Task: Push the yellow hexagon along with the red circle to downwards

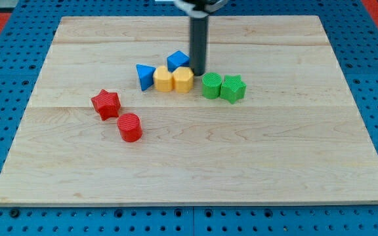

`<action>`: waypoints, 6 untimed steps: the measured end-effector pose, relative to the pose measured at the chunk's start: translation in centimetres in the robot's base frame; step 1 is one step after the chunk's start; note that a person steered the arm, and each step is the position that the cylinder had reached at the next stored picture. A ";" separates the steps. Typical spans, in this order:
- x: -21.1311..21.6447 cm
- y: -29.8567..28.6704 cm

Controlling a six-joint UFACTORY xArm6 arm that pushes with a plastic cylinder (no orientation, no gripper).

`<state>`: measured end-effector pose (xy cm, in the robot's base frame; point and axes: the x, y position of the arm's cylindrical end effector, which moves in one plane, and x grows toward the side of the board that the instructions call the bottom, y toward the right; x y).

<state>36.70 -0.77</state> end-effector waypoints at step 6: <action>1.5 -2.3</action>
